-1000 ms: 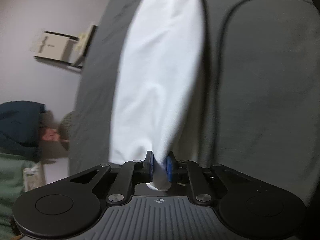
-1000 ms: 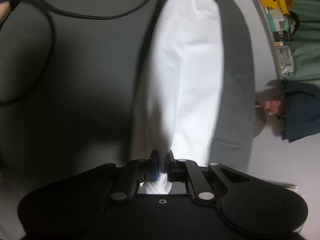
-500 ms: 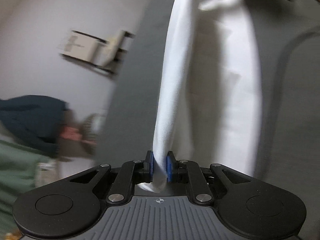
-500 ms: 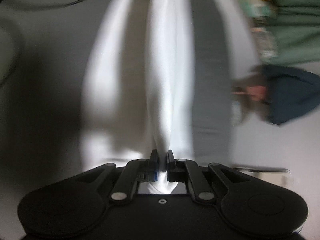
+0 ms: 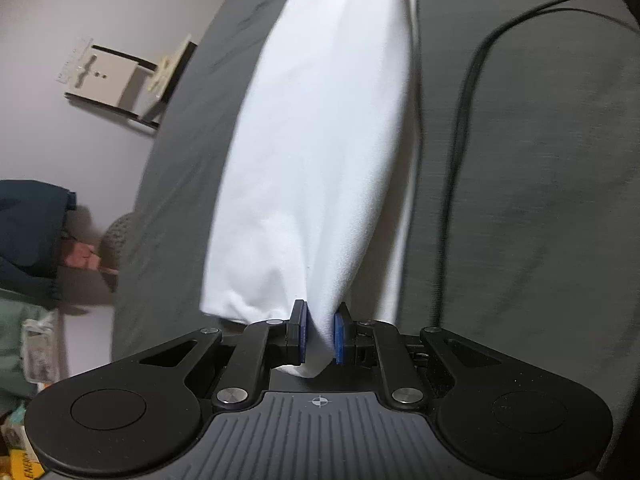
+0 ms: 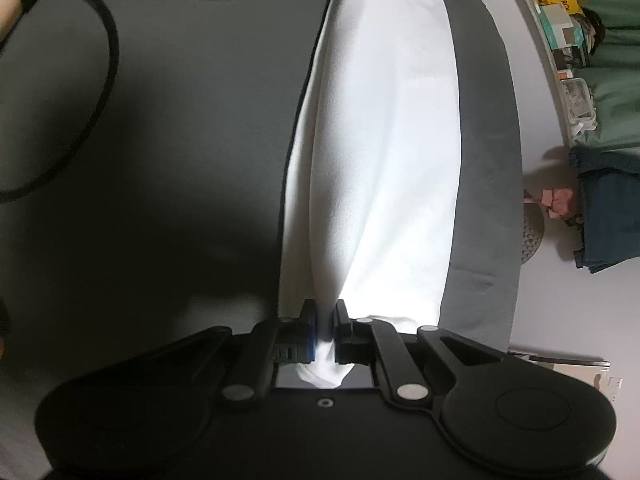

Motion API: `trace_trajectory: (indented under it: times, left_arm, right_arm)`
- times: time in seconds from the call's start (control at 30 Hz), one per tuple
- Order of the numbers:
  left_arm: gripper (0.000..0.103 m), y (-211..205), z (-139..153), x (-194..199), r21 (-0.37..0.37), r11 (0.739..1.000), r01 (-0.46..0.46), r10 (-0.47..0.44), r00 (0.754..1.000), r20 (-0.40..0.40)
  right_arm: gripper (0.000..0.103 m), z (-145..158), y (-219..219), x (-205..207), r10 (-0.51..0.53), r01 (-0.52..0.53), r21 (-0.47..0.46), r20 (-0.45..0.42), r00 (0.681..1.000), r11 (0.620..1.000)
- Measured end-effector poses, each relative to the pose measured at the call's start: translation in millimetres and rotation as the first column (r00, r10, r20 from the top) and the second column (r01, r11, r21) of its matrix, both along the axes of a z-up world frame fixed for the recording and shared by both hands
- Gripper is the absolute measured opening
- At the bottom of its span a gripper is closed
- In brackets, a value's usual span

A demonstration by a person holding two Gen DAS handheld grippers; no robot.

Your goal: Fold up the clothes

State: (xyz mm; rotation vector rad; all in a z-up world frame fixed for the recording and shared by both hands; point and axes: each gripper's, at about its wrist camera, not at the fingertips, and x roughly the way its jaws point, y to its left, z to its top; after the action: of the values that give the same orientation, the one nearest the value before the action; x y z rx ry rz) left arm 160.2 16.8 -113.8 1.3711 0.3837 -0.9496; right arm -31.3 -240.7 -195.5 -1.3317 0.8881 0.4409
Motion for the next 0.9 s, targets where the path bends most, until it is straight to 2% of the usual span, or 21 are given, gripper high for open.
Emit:
trace_trajectory:
  times: [0.07,0.13,0.2,0.3,0.33,0.4,0.43,0.5,0.53,0.57,0.63,0.67,0.7,0.77,0.8,0.87,0.9]
  left_arm:
    - [0.013,-2.0,6.2,5.1,-0.02,1.0,-0.021,0.021,1.0,-0.002]
    - [0.013,0.7,3.6,-4.1,-0.009,1.0,-0.022,0.022,0.999,-0.031]
    - [0.013,0.4,-3.5,-10.7,0.025,1.0,-0.009,0.01,0.999,-0.054]
    - [0.014,-4.0,-9.5,-11.9,0.032,0.998,-0.062,0.064,0.995,-0.07]
    - [0.021,-5.5,-10.0,-11.7,0.027,0.996,-0.083,0.084,0.994,-0.07]
    - [0.025,-1.7,-2.5,-5.7,-0.003,0.991,-0.133,0.132,0.985,-0.115]
    - [0.028,2.0,2.6,-1.9,-0.022,0.987,-0.162,0.157,0.977,-0.146]
    - [0.053,9.5,12.8,5.7,-0.057,0.973,-0.222,0.205,0.956,-0.209]
    - [0.078,13.5,18.6,9.0,-0.08,0.965,-0.252,0.227,0.945,-0.237]
    - [0.088,19.4,28.7,10.2,-0.141,0.95,-0.279,0.24,0.94,-0.242]
    - [0.088,27.5,50.0,14.4,-0.268,0.902,-0.34,0.264,0.923,-0.281]
    - [0.088,27.5,60.9,19.8,-0.339,0.858,-0.387,0.277,0.903,-0.328]
    - [0.088,24.4,69.0,25.6,-0.412,0.802,-0.432,0.281,0.882,-0.379]
    - [0.088,13.4,79.0,35.9,-0.533,0.681,-0.501,0.25,0.844,-0.474]
    - [0.088,1.6,76.4,40.7,-0.567,0.636,-0.523,0.229,0.83,-0.508]
    - [0.088,-22.1,69.8,50.5,-0.619,0.544,-0.566,0.186,0.801,-0.569]
    - [0.088,-35.1,58.0,57.3,-0.609,0.532,-0.588,0.199,0.786,-0.585]
  right_arm:
    - [0.008,-2.5,-0.3,1.4,0.002,-0.002,0.0,-0.004,1.0,1.0]
    - [0.009,-6.9,-1.1,2.6,0.003,-0.003,-0.003,-0.007,1.0,1.0]
    - [0.017,-10.6,-1.6,3.4,-0.009,0.009,-0.003,-0.01,1.0,1.0]
    - [0.026,-9.9,-3.1,1.1,-0.021,0.022,0.015,-0.015,1.0,1.0]
    - [0.028,-4.5,-5.1,1.0,-0.033,0.034,0.046,-0.031,0.999,0.998]
    - [0.04,11.4,-11.1,3.0,-0.062,0.071,0.138,-0.067,0.996,0.988]
    - [0.042,21.4,-14.8,5.4,-0.08,0.095,0.197,-0.085,0.993,0.976]
    - [0.046,44.4,-22.5,14.6,-0.128,0.159,0.343,-0.11,0.986,0.926]
    - [0.046,55.3,-26.2,19.9,-0.156,0.193,0.414,-0.122,0.98,0.89]
    - [0.047,63.9,-29.4,27.6,-0.2,0.235,0.489,-0.123,0.972,0.84]
    - [0.057,77.1,-35.1,47.7,-0.317,0.316,0.636,-0.117,0.941,0.704]
    - [0.07,78.8,-37.9,60.2,-0.394,0.356,0.691,-0.111,0.912,0.629]
    - [0.074,79.2,-41.0,72.5,-0.464,0.387,0.74,-0.114,0.878,0.55]
    - [0.074,72.3,-48.5,95.8,-0.568,0.426,0.813,-0.147,0.81,0.396]
    - [0.074,67.6,-51.7,105.0,-0.611,0.439,0.838,-0.168,0.774,0.326]
    - [0.074,51.2,-54.4,108.6,-0.666,0.469,0.847,-0.201,0.718,0.249]
    - [0.074,43.1,-55.7,110.4,-0.692,0.481,0.851,-0.219,0.688,0.21]
